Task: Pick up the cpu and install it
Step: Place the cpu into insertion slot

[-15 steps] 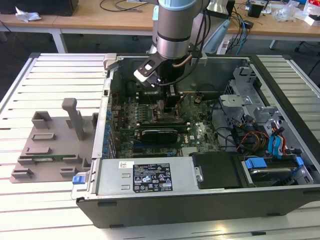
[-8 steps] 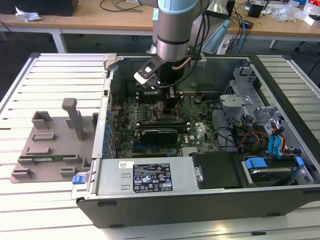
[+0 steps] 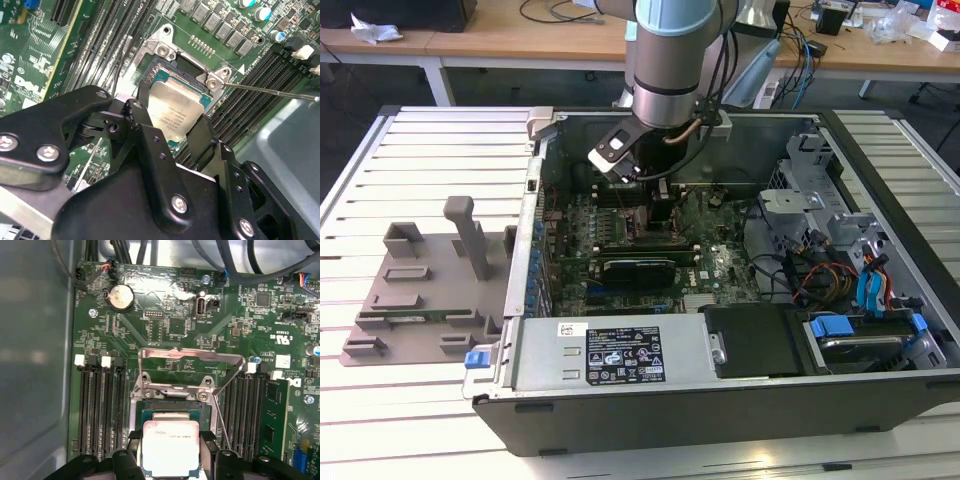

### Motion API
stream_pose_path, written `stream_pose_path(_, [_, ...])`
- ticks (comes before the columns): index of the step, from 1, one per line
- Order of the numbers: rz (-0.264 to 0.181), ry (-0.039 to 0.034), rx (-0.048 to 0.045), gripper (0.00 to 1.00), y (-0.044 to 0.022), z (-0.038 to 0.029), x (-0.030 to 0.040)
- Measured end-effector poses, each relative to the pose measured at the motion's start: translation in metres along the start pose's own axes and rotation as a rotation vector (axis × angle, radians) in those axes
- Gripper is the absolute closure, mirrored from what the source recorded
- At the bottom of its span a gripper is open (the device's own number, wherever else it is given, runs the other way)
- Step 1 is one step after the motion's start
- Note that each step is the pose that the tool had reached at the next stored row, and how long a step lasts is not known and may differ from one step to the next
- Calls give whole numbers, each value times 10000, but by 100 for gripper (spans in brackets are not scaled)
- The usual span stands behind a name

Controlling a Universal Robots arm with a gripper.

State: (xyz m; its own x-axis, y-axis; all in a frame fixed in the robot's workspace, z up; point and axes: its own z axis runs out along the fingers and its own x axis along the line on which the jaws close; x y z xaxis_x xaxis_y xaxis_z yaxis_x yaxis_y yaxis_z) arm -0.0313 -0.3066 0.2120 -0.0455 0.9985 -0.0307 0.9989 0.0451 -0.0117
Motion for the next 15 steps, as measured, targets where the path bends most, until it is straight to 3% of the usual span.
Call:
stream_pose_path(4, [264, -8, 8, 45, 0, 31, -23])
stream_pose_path(7, [301, -6, 9, 45, 7, 104, -22])
stream_pose_path(15, [300, -10, 13, 45, 12, 150, -21])
